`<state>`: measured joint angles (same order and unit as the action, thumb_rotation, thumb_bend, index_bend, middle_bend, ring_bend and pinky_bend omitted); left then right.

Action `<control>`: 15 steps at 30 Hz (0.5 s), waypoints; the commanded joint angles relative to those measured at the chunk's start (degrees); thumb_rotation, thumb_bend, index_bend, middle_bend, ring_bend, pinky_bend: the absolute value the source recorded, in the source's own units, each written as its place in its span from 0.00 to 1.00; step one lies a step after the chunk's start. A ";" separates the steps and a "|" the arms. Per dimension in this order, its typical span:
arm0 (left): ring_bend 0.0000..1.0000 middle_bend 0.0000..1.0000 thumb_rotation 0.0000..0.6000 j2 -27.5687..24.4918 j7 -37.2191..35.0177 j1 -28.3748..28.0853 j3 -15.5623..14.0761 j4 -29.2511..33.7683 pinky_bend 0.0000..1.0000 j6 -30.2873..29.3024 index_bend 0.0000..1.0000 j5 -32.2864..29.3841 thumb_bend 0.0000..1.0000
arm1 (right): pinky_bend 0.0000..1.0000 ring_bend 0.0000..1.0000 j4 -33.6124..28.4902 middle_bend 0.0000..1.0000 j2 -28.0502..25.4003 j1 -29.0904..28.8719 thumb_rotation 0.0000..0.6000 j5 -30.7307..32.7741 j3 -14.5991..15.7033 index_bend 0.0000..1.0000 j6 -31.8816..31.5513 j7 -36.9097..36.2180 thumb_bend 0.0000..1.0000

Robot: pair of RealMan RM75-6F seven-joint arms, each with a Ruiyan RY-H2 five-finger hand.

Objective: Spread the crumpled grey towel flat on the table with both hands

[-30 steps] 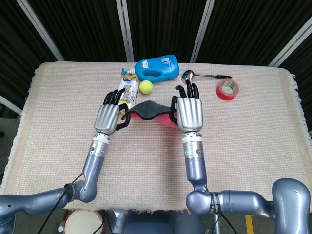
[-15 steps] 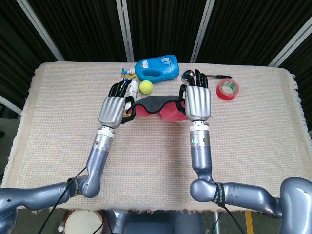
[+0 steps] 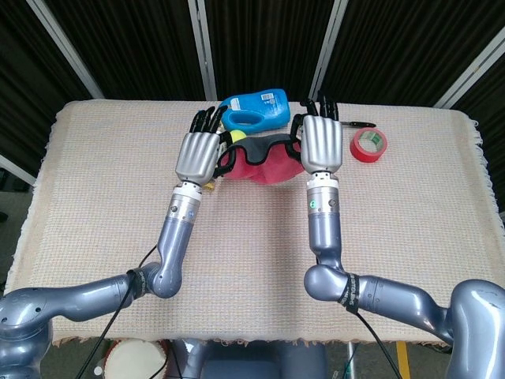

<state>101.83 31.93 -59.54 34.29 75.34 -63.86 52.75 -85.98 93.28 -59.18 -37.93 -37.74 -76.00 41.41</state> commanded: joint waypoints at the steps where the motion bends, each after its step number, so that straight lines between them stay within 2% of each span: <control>1: 0.00 0.05 1.00 0.16 -0.14 -1.55 0.60 -1.43 0.06 0.49 0.59 -0.43 0.52 | 0.10 0.08 1.35 0.27 -0.15 -0.84 1.00 0.31 -0.60 0.69 0.66 -0.89 0.51; 4: 0.00 0.05 1.00 0.33 -0.64 -3.03 0.98 -2.38 0.06 0.73 0.59 -0.77 0.52 | 0.10 0.08 2.27 0.27 -0.07 -1.40 1.00 0.61 -0.59 0.69 0.98 -1.55 0.51; 8: 0.00 0.05 1.00 0.36 -1.24 -3.61 -0.19 -2.35 0.06 0.57 0.59 -0.21 0.52 | 0.10 0.09 2.03 0.27 -0.29 -0.78 1.00 0.24 0.77 0.69 0.43 -2.08 0.51; 15: 0.00 0.05 1.00 0.15 -2.01 -1.35 -4.63 1.10 0.06 -1.13 0.59 0.47 0.52 | 0.10 0.09 -3.93 0.27 -1.26 3.64 1.00 -0.33 4.99 0.70 -2.80 -3.39 0.51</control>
<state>102.07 30.18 -61.79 30.89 75.23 -64.27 52.86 -87.67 92.39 -57.25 -38.12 -34.22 -77.54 38.67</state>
